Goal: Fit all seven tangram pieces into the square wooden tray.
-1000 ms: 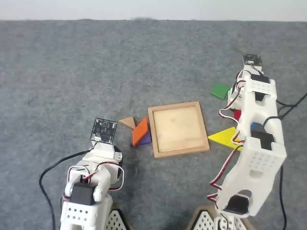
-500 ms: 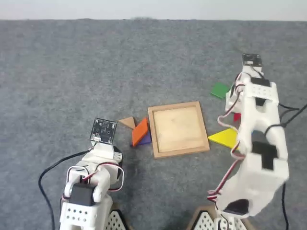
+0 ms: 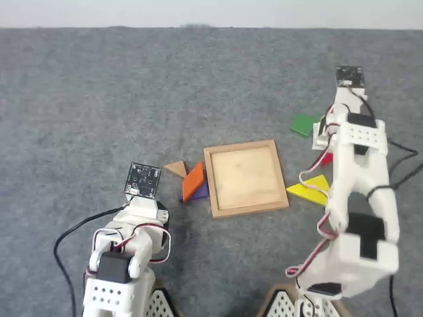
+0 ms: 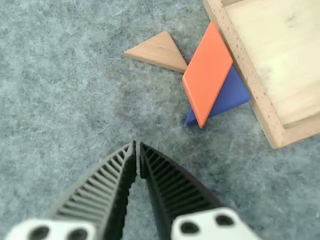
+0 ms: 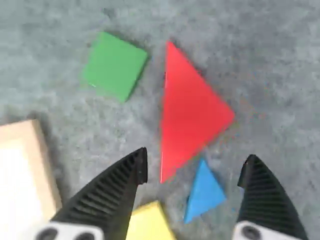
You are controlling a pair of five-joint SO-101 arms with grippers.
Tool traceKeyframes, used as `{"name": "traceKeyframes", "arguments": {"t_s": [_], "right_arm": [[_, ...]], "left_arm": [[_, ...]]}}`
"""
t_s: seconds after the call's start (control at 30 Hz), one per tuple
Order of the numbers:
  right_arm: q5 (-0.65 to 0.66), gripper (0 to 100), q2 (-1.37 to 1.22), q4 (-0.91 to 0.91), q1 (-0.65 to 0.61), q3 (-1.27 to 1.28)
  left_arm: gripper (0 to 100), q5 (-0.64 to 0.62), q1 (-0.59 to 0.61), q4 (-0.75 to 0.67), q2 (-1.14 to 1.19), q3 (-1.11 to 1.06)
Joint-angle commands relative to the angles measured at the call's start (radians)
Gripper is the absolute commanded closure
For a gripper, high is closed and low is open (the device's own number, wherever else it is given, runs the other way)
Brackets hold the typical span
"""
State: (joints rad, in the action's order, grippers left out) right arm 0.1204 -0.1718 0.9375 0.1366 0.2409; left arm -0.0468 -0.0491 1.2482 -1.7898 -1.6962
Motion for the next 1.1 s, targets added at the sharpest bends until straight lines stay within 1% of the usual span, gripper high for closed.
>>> {"name": "traceKeyframes", "arguments": {"t_s": [0.0,0.1,0.2,0.37,0.47,0.6,0.9,1.07], "right_arm": [[0.028,71.7,-0.081,0.041,0.015,-0.166],[0.057,71.7,-0.148,0.131,0.027,-0.269],[0.057,71.7,-0.18,0.165,0.035,-0.324],[0.068,71.6,-0.194,0.134,0.025,-0.333],[0.115,68.7,-0.209,0.136,0.025,-0.333],[0.123,66.9,-0.271,0.124,0.01,-0.338],[0.144,66.7,-0.46,0.117,0.004,-0.555],[0.222,66.8,-0.579,0.15,0.004,-0.68]], "left_arm": [[99,-0.012,-0.002,0.006,-0.012,0.013],[99,-0.012,-0.002,0.006,-0.012,0.013],[99,-0.012,-0.002,0.006,-0.012,0.013],[99,-0.012,-0.002,0.006,-0.012,0.013],[99,-0.012,-0.002,0.006,-0.012,0.013],[99,-0.012,-0.002,0.006,-0.012,0.013],[99,-0.012,-0.002,0.006,-0.012,0.013],[99,-0.012,-0.002,0.006,-0.012,0.013]]}}
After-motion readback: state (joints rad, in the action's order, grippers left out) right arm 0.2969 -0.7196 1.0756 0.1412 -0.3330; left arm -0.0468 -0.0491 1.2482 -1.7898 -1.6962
